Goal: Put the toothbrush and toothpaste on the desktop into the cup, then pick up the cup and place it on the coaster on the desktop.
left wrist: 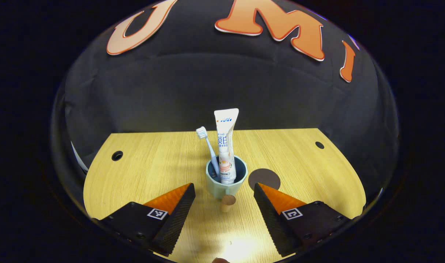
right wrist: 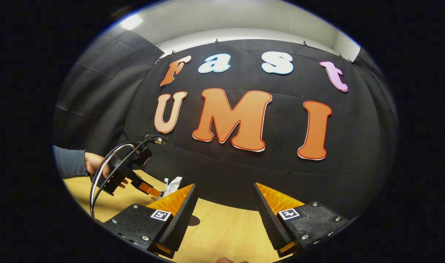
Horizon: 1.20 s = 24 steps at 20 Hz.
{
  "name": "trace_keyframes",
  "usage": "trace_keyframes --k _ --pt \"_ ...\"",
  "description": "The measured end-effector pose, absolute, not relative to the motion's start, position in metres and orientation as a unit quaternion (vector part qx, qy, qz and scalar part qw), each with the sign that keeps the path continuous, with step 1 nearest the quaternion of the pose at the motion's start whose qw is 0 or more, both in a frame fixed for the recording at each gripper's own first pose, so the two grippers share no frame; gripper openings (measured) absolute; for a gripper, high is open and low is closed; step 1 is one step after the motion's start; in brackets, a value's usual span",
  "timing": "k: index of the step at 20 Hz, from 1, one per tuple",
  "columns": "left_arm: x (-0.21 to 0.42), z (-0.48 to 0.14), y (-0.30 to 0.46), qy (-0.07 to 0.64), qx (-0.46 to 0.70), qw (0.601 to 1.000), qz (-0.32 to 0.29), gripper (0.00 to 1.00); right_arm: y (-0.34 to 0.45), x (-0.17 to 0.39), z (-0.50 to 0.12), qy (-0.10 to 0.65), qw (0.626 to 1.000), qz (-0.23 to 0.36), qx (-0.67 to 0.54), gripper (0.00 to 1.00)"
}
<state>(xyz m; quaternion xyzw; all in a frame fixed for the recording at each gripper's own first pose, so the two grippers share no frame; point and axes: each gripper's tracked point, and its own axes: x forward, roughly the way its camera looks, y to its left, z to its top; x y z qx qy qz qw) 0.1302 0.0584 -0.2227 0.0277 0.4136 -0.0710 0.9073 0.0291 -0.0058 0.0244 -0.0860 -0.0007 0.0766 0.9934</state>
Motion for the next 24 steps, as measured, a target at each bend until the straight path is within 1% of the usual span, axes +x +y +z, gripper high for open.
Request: trace_keyframes --k 3,5,6,7,9,10,11,12,13,14,15,16,19,20,21,22,23,24 --pt "0.132 -0.253 0.065 0.465 0.069 0.88 -0.065 0.98 -0.014 0.016 0.026 0.002 0.992 0.075 -0.097 0.91" --pt "0.137 -0.263 0.06 0.48 0.075 0.871 -0.069 0.98 -0.019 0.009 0.027 0.002 0.991 0.074 -0.109 0.91" --pt "0.137 -0.268 0.057 0.487 0.077 0.867 -0.07 0.98 -0.022 0.008 0.027 0.002 0.991 0.071 -0.113 0.96" --pt "0.138 -0.273 0.053 0.497 0.08 0.861 -0.073 0.98 -0.023 0.005 0.025 0.002 0.991 0.071 -0.113 0.91" --pt "0.139 -0.284 0.052 0.515 0.093 0.849 -0.07 0.97 -0.025 0.0 0.021 0.005 0.992 0.073 -0.107 0.92" --pt "0.138 -0.288 0.052 0.522 0.098 0.845 -0.068 1.0 -0.026 -0.002 0.018 0.007 0.991 0.075 -0.107 0.92" --pt "0.138 -0.293 0.052 0.53 0.101 0.84 -0.068 0.93 -0.029 -0.002 0.014 0.01 0.991 0.071 -0.11 0.92" --pt "0.137 -0.299 0.054 0.537 0.106 0.834 -0.065 0.89 -0.032 -0.003 0.011 0.012 0.991 0.069 -0.115 0.92" --pt "0.14 -0.301 0.058 0.539 0.113 0.833 -0.057 0.82 -0.035 -0.002 0.009 0.015 0.991 0.066 -0.118 0.92" --pt "0.139 -0.302 0.059 0.54 0.112 0.833 -0.053 0.78 -0.035 -0.002 0.007 0.016 0.991 0.067 -0.117 0.92" --pt "0.139 -0.301 0.059 0.54 0.114 0.832 -0.055 0.59 -0.035 -0.004 0.007 0.016 0.991 0.068 -0.113 0.92" --pt "0.137 -0.303 0.06 0.541 0.114 0.831 -0.054 0.65 -0.036 -0.005 0.006 0.017 0.992 0.069 -0.107 0.92" --pt "0.129 -0.304 0.061 0.543 0.108 0.831 -0.051 0.21 -0.036 -0.005 0.003 0.017 0.993 0.069 -0.099 0.92" --pt "0.129 -0.302 0.058 0.542 0.105 0.832 -0.051 0.27 -0.037 -0.006 0.003 0.017 0.993 0.068 -0.099 0.92" --pt "0.13 -0.305 0.056 0.54 0.102 0.834 -0.048 0.22 -0.038 -0.007 0.002 0.017 0.993 0.068 -0.099 0.92" --pt "0.132 -0.302 0.054 0.543 0.104 0.832 -0.049 0.25 -0.038 -0.008 0.001 0.017 0.993 0.067 -0.098 0.92" --pt "0.134 -0.301 0.053 0.54 0.103 0.834 -0.048 0.31 -0.04 -0.008 0.002 0.017 0.993 0.065 -0.098 0.92" --pt "0.133 -0.3 0.052 0.537 0.101 0.836 -0.044 0.24 -0.042 -0.011 0.002 0.017 0.993 0.063 -0.096 0.92"
